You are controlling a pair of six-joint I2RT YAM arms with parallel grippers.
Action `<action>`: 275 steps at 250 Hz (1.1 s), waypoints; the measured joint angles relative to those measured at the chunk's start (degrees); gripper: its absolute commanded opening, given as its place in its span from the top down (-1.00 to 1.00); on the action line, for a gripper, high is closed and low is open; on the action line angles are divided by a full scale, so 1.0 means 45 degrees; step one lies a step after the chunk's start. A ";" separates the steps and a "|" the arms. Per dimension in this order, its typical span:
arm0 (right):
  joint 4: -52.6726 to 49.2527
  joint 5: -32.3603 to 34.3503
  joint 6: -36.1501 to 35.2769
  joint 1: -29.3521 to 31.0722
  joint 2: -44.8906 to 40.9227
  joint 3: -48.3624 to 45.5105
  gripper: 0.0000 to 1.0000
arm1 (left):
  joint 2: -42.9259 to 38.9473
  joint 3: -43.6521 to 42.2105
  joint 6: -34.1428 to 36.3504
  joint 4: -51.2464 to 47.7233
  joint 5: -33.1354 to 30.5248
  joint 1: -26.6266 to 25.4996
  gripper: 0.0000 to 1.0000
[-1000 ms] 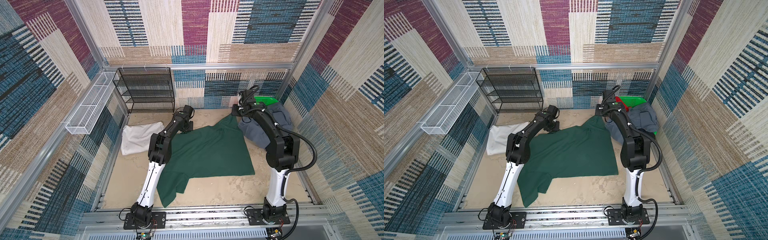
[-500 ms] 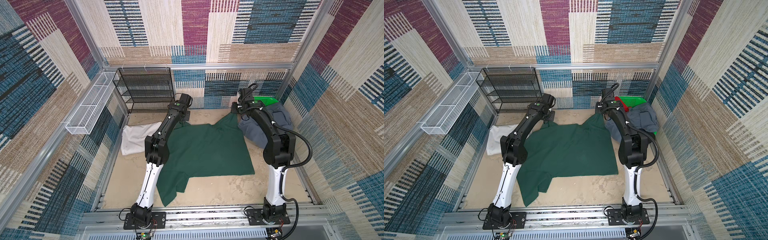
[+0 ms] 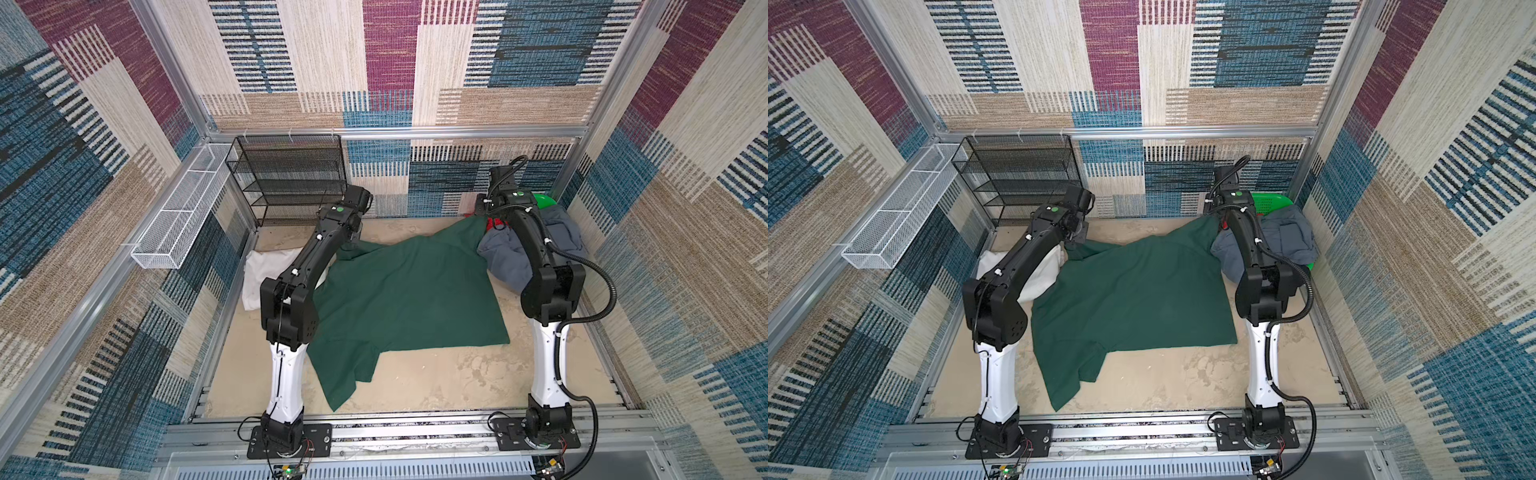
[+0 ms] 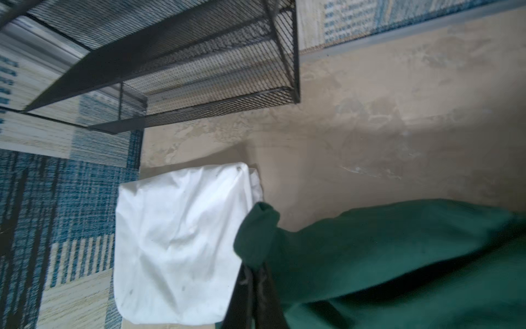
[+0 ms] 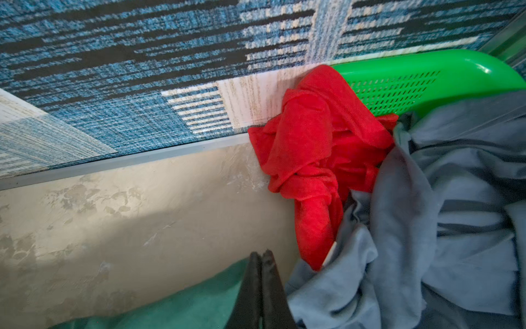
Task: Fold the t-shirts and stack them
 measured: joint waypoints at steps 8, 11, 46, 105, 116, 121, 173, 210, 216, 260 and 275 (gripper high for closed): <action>0.0010 0.0044 0.0000 0.0000 -0.0015 -0.0151 1.00 | -0.0223 -0.0160 0.0005 0.0141 -0.0083 0.0112 1.00; 0.0010 0.0053 -0.0010 -0.0005 -0.0019 -0.0209 1.00 | -0.0287 -0.0199 0.0005 0.0194 -0.0146 0.0155 1.00; 0.0010 0.0087 -0.0044 -0.0034 -0.0121 -0.0845 1.00 | -0.0442 0.0185 0.0015 0.0398 -0.0588 0.0510 1.00; 0.0097 0.0092 -0.0044 -0.0044 -0.0325 -0.1044 1.00 | -0.0170 0.1763 0.0102 0.0379 -0.0675 0.0491 1.00; 0.0087 0.0087 -0.0068 -0.0039 -0.0325 -0.1015 1.00 | -0.0010 0.2142 0.0126 0.0369 -0.0675 0.0491 1.00; 0.0078 0.0087 -0.0087 -0.0039 -0.0311 -0.0971 1.00 | 0.0117 0.2390 0.0160 0.0330 -0.0670 0.0491 1.00; 0.0000 0.0044 -0.0180 -0.0049 0.0423 0.0291 1.00 | 0.1889 0.6130 0.0782 -0.0398 -0.0661 0.0457 1.00; -0.0121 0.0034 -0.0180 -0.0058 0.0772 0.0665 1.00 | 0.2370 0.7635 0.1549 -0.0495 -0.1263 0.0306 1.00; -0.0175 0.0034 -0.0180 -0.0058 0.0772 0.0661 1.00 | 0.2283 0.7524 0.1729 -0.0403 -0.1399 0.0253 1.00; -0.0189 -0.0068 -0.0175 -0.0058 0.0573 -0.0073 1.00 | 0.1030 0.4760 0.2501 0.0617 -0.2297 -0.0355 1.00; -0.0180 -0.0170 -0.0175 -0.0058 0.0403 -0.0505 1.00 | 0.0724 0.3769 0.2472 0.0777 -0.2302 -0.0525 1.00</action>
